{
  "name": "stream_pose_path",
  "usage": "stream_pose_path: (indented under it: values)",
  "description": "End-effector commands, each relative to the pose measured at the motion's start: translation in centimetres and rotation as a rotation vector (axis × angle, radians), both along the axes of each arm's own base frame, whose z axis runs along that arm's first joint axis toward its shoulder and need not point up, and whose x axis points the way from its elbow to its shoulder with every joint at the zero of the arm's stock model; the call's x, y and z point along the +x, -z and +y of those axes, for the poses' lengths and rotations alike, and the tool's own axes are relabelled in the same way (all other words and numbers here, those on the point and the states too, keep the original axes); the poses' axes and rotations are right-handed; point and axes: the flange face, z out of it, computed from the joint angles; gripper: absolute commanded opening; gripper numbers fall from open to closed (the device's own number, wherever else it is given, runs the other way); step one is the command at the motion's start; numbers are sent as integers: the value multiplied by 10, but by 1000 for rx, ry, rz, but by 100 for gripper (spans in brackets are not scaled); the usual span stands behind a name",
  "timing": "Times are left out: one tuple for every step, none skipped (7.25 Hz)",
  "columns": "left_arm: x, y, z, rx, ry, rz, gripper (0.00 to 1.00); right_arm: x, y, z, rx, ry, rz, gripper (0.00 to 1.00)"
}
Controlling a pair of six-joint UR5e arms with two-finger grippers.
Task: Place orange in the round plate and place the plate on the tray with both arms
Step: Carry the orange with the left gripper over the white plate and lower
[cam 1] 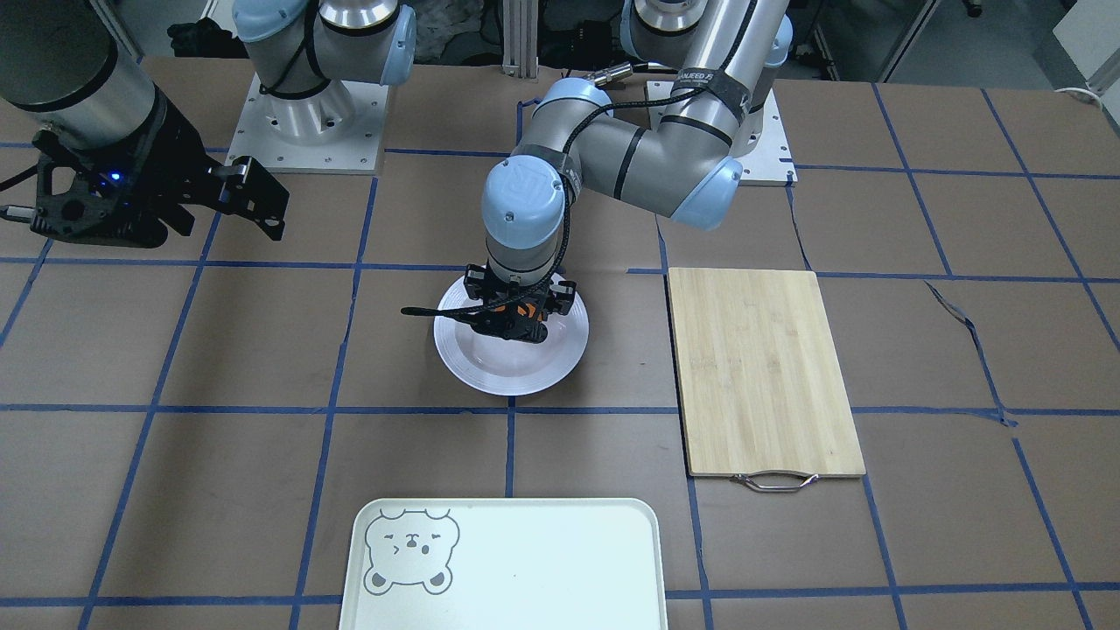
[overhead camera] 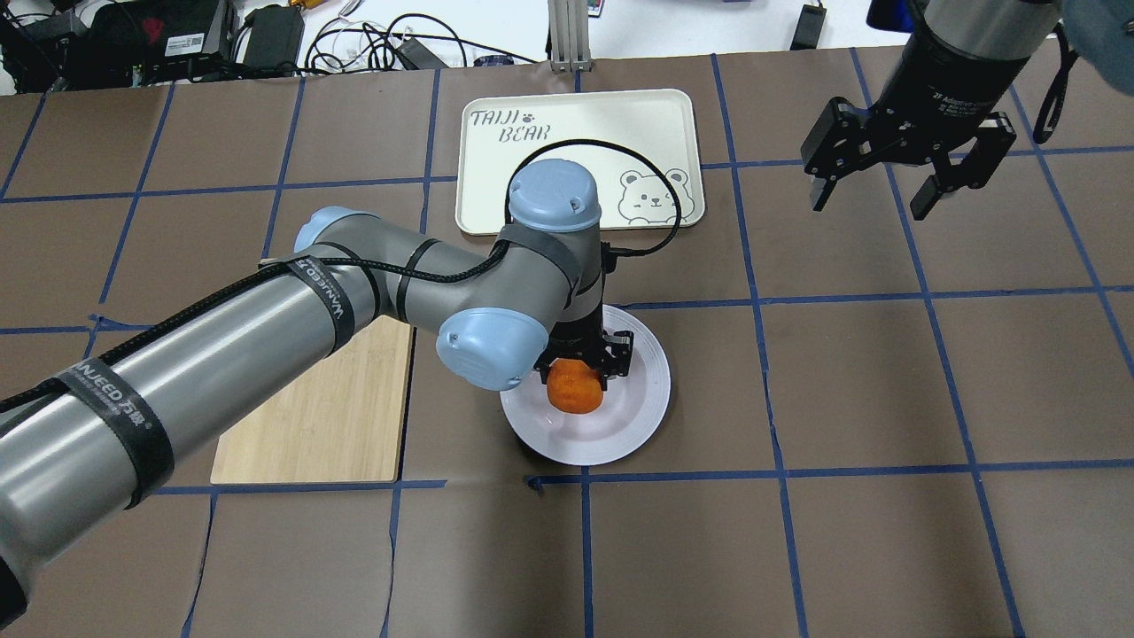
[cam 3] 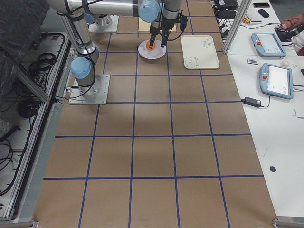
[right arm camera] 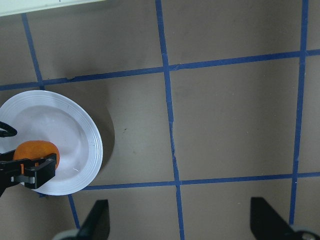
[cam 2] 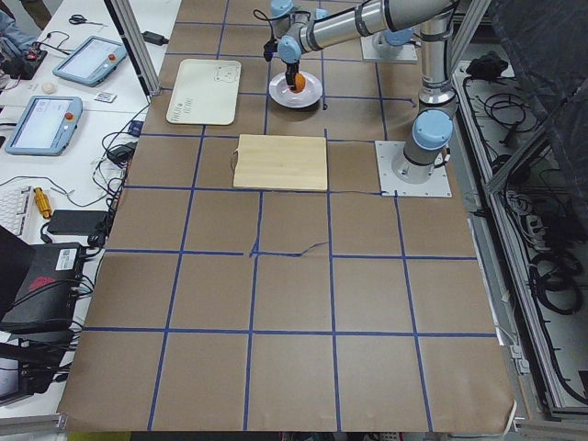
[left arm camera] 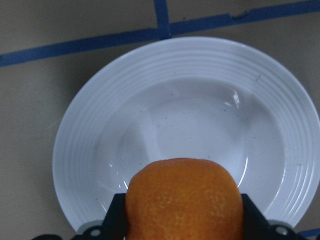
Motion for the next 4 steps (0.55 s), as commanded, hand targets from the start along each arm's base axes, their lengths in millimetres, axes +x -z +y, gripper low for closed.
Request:
stream_pose_path:
  values:
    - [-2, 13, 1, 3, -9, 6, 10, -1, 2, 2, 20, -1, -1, 100]
    - [-3, 16, -1, 1, -9, 7, 11, 0, 3, 4, 33, -3, -3, 100]
    - [-2, 16, -1, 1, -12, 5, 26, 0, 4, 4, 37, -3, -3, 100]
    - [-2, 18, 0, 5, -12, 4, 86, 0, 2, 4, 33, -4, -3, 100]
